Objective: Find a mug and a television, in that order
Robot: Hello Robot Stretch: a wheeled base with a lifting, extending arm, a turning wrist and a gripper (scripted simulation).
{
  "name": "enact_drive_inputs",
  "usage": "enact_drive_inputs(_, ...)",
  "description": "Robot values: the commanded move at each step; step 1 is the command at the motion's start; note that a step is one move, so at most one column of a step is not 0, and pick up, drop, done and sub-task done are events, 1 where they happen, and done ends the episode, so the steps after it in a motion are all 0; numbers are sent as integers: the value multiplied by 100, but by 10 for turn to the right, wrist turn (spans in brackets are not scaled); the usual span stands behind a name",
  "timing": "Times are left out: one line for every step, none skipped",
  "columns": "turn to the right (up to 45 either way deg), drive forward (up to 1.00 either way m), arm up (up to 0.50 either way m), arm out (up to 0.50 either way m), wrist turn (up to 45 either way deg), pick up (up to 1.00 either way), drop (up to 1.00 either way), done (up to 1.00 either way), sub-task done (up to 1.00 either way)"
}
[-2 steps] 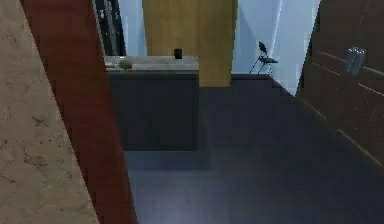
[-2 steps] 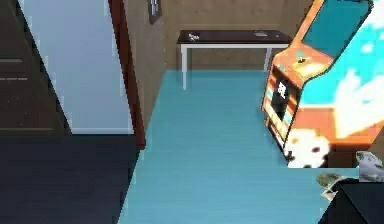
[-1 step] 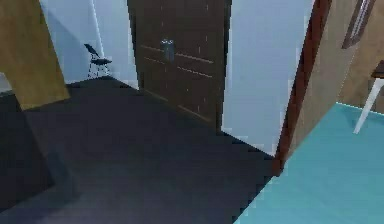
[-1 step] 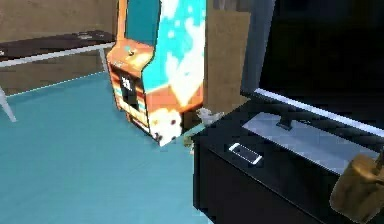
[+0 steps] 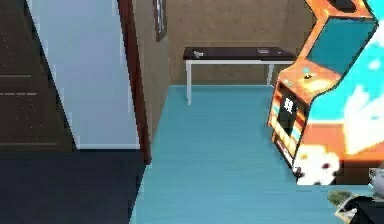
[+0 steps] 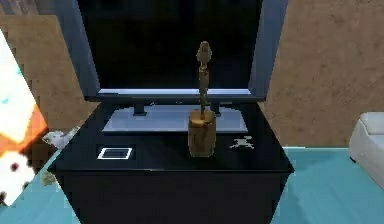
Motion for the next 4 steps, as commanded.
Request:
enact_drive_inputs(450, 0, 0, 0, 0, 0, 0, 0, 0)
enact_drive_inputs(0, 10, 0, 0, 0, 0, 0, 0, 0)
enact_drive_inputs(-450, 0, 0, 0, 0, 0, 0, 0, 0)
enact_drive_inputs(-420, 0, 0, 0, 0, 0, 0, 0, 0)
